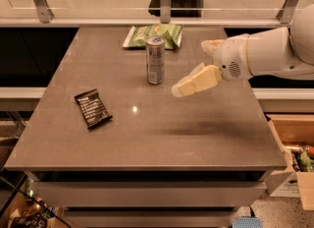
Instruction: Knock redbull can over
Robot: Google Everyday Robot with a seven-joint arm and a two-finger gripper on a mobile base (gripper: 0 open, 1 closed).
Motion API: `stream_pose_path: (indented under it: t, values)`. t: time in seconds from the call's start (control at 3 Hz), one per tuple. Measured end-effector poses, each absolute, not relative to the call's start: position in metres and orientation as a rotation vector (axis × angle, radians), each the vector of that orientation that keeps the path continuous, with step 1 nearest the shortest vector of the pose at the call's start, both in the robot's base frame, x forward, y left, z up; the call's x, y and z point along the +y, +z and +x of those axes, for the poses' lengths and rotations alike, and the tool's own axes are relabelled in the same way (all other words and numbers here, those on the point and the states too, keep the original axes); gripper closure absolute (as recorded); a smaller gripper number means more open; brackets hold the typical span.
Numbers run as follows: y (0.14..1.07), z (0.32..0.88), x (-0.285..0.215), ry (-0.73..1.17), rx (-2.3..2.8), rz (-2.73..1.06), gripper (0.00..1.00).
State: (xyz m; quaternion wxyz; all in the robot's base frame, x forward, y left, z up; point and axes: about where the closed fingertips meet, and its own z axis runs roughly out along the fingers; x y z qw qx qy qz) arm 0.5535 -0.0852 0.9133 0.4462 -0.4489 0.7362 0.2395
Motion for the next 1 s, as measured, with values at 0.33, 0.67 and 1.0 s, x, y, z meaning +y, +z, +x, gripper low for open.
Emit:
stream_pose_path:
  t: [0.33,0.67,1.0]
  values:
    - [0.905,0.564,-0.070,0.624,1.796,-1.094,0.00]
    - [0.900,0.573,-0.054,0.638,1.781,-1.082,0.00]
    - [0.899,0.580,-0.037,0.628,1.771,-1.103,0.00]
